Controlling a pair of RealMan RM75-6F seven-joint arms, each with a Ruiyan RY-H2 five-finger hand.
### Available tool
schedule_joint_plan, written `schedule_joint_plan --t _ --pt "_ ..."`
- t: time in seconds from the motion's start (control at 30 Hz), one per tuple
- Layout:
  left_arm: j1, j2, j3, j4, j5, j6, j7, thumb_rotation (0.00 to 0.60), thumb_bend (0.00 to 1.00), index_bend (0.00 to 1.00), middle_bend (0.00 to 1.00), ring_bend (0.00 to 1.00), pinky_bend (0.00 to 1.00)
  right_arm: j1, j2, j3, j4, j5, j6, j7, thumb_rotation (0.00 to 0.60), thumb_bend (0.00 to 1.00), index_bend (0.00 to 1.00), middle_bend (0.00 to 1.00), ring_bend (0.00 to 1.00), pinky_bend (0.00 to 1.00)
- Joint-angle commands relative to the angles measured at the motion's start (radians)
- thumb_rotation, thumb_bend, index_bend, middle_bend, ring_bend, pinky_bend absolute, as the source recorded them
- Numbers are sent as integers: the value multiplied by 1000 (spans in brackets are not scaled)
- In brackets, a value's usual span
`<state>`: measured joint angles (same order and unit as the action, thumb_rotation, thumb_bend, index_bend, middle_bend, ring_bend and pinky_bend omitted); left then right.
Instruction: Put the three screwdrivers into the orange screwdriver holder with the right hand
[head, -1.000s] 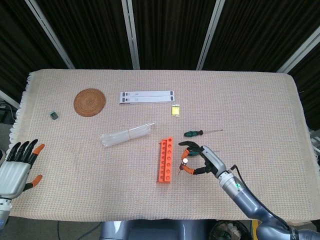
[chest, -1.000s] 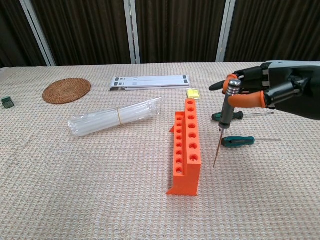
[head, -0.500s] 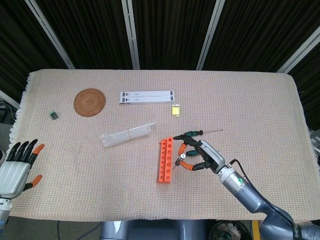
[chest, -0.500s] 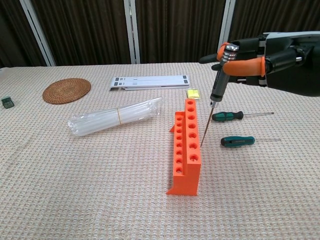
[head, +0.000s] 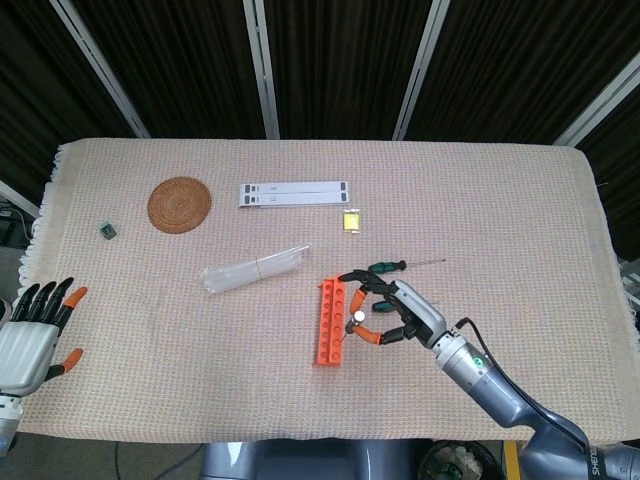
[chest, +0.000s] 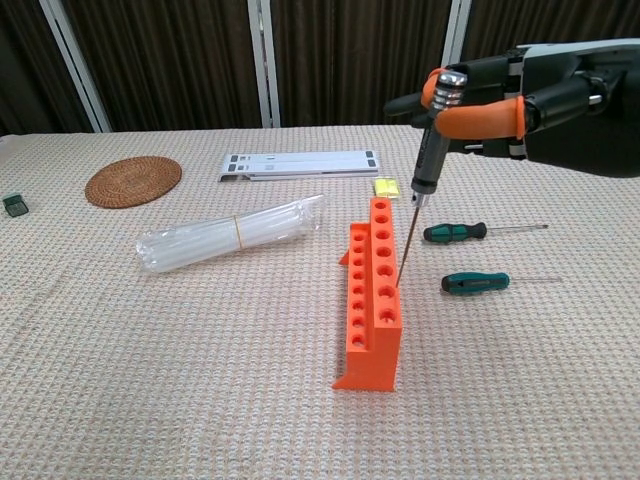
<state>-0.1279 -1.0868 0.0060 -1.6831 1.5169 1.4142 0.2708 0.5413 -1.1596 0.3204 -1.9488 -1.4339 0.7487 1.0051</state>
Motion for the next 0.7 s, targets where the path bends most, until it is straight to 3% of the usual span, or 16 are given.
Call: schedule_joint_plan --t 0.03,0.7 --pt "0 -1 1 4 1 0 -8 600 233 105 0 0 0 12 3 -3 -7 13 6 -14 600 417 574 149 0 0" --pt "0 -2 0 18 -8 -7 -29 600 234 103 0 0 0 50 -29 -45 20 80 28 -60 600 417 574 144 0 0"
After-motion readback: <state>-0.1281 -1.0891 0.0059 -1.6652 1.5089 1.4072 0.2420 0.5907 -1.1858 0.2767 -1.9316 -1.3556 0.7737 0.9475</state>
